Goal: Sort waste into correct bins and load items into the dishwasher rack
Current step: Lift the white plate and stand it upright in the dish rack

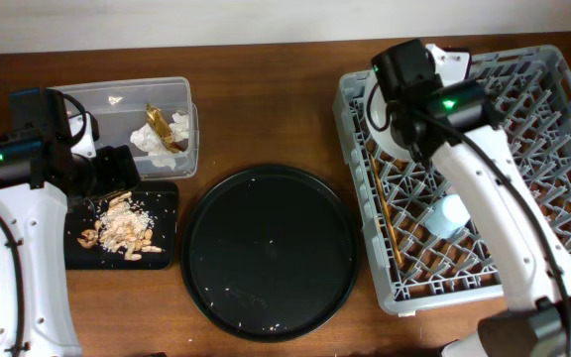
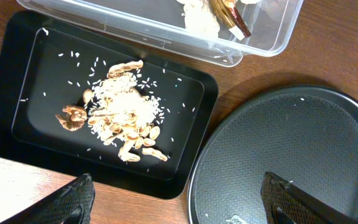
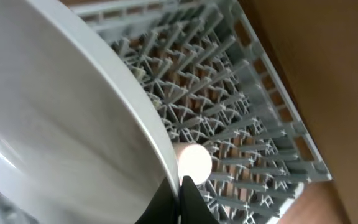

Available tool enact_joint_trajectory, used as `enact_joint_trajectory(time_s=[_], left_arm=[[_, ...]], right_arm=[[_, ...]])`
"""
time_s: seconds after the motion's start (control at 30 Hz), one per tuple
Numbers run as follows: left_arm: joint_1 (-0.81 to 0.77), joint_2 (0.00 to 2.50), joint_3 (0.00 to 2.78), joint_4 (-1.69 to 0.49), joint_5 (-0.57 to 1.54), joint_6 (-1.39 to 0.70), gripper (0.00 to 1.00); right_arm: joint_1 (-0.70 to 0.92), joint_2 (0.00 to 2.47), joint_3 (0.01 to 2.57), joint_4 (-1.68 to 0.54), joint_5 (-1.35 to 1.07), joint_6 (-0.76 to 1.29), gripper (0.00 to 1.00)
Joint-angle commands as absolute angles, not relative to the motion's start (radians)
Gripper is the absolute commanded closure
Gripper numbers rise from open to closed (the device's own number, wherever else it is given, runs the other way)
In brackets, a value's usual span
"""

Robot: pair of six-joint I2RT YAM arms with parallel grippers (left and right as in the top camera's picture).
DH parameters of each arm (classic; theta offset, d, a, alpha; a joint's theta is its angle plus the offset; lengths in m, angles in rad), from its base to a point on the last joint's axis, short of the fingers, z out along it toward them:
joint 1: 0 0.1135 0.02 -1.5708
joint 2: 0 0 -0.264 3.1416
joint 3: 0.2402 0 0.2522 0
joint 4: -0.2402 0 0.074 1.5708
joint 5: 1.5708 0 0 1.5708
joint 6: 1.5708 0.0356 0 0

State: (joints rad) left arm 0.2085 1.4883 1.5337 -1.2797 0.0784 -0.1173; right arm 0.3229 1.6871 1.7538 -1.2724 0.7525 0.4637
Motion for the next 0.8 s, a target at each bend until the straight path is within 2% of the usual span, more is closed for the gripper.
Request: enact_joint_trajectory(time_s=[0.0, 0.07, 0.17, 0.2, 0.27, 0.3, 0.33, 0.37, 0.43, 0.53, 0.6, 0.7, 0.73, 0.77], left_arm=[[0.212, 1.471, 1.538, -1.28, 0.089, -0.12, 0.15], [0.212, 1.471, 1.538, -1.28, 0.089, -0.12, 0.15], [0.212, 1.471, 1.538, -1.278, 0.089, -0.12, 0.14], [0.212, 1.471, 1.538, -1.278, 0.089, -0.12, 0.14], [0.212, 1.471, 1.538, -1.278, 0.089, -0.12, 0.14], [0.212, 1.471, 1.538, -1.278, 0.089, -0.12, 0.14], [0.212, 1.471, 1.538, -1.278, 0.089, -0.12, 0.14], [0.212, 1.471, 1.538, -1.278, 0.089, -0.12, 0.14], [0.212, 1.471, 1.538, -1.279, 0.089, -0.12, 0.14], [0.212, 1.471, 1.538, -1.281, 0.09, -0.12, 0.14], [0.212, 1.471, 1.538, -1.275, 0.128, -0.119, 0.14], [0.17, 1.472, 1.538, -1.238, 0.179, -0.078, 0.14], [0.14, 1.473, 1.538, -1.231, 0.18, -0.058, 0.13], [0.097, 1.479, 1.538, -1.235, 0.179, -0.024, 0.07]], right_arm=[[0.314, 1.763, 1.709, -1.283, 0.742, 0.515, 0.96], [0.314, 1.794, 1.685, -1.285, 0.698, 0.537, 0.96], [0.33, 1.833, 1.671, -1.272, 0.464, 0.537, 0.96], [0.34, 1.831, 1.673, -1.265, 0.406, 0.537, 0.92], [0.347, 1.823, 1.675, -1.268, 0.389, 0.536, 0.69], [0.347, 1.81, 1.676, -1.272, 0.388, 0.537, 0.63], [0.347, 1.791, 1.677, -1.271, 0.389, 0.536, 0.53], [0.346, 1.764, 1.68, -1.267, 0.389, 0.532, 0.39], [0.343, 1.695, 1.689, -1.269, 0.396, 0.532, 0.18], [0.284, 1.587, 1.689, -1.28, 0.382, 0.532, 0.02], [0.197, 1.534, 1.689, -1.275, 0.24, 0.441, 0.01], [0.054, 1.527, 1.689, -1.295, -0.15, 0.114, 0.01], [0.015, 1.533, 1.689, -1.326, -0.178, 0.07, 0.01], [-0.018, 1.534, 1.687, -1.361, -0.173, 0.055, 0.01]])
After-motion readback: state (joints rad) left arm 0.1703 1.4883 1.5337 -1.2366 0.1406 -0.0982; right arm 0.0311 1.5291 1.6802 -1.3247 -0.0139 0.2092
